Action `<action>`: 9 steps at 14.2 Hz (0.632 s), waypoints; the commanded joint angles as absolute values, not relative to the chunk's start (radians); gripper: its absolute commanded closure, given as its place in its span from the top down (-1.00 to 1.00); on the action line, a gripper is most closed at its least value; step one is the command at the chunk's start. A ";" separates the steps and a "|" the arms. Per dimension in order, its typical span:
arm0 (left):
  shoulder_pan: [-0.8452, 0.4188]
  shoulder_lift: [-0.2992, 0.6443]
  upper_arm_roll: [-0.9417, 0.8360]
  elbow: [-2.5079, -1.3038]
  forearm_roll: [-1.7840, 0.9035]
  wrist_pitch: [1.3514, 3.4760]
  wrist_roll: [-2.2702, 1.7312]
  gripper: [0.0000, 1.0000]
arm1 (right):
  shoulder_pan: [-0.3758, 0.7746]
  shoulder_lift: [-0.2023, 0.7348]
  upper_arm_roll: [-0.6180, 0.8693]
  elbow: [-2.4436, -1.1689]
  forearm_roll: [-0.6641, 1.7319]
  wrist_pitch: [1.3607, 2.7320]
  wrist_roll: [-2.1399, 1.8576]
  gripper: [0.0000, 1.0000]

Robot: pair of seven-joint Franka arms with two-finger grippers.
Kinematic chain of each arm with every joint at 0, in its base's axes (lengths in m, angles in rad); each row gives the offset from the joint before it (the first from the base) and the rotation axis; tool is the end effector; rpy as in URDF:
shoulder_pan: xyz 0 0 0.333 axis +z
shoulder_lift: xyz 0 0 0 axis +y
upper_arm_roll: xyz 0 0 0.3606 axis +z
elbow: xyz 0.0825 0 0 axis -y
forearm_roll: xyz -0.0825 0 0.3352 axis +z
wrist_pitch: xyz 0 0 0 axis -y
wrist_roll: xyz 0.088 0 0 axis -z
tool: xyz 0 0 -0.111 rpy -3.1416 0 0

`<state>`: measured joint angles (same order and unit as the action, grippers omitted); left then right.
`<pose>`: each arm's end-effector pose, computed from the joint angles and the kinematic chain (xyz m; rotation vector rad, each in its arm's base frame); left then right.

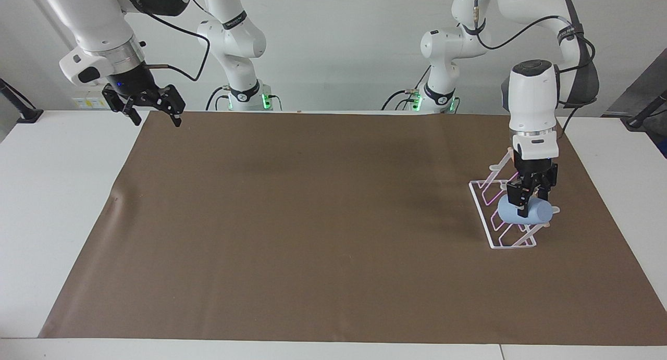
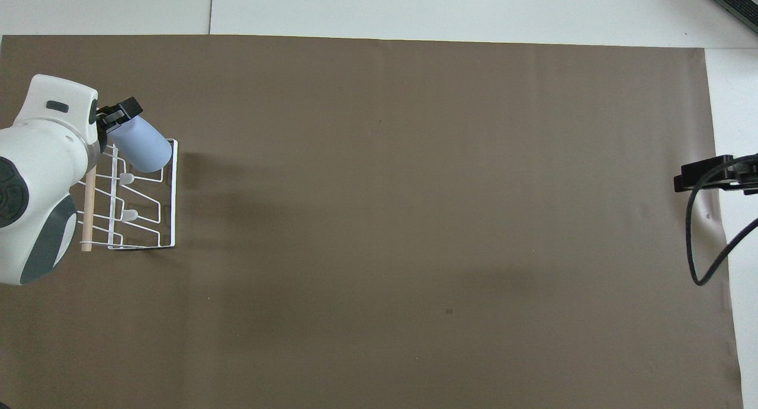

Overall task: Hang cup on cup holder
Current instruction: 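Lower the cup onto the rack's top peg with the left gripper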

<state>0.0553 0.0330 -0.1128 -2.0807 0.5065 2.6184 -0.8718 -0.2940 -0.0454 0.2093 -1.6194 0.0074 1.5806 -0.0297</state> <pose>0.5518 -0.0411 0.5315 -2.8431 -0.6332 -0.8980 0.4891 -0.0376 0.6675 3.1380 -0.0867 0.0086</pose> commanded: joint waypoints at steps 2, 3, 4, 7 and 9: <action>0.046 0.014 -0.112 -2.063 0.531 2.608 -0.873 1.00 | -0.302 -0.071 0.213 -1.646 0.028 1.594 -0.017 1.00; 0.043 0.011 -0.115 -2.042 0.525 2.570 -0.868 1.00 | -0.299 -0.071 0.213 -1.646 0.028 1.594 -0.017 1.00; 0.043 0.008 -0.118 -2.028 0.522 2.528 -0.861 1.00 | -0.301 -0.071 0.213 -1.646 0.028 1.594 -0.018 1.00; 0.017 0.008 -0.133 -1.959 0.427 2.415 -0.827 1.00 | -0.301 -0.071 0.213 -1.644 0.029 1.594 -0.017 1.00; 0.006 0.009 -0.132 -1.872 0.280 2.285 -0.658 1.00 | -0.301 -0.071 0.213 -1.646 0.028 1.594 -0.017 1.00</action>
<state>0.0259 0.0138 -0.1400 -1.9539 0.3909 2.4070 -0.7907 -0.2933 -0.0465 0.2100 -1.6194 0.0091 1.5806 -0.0297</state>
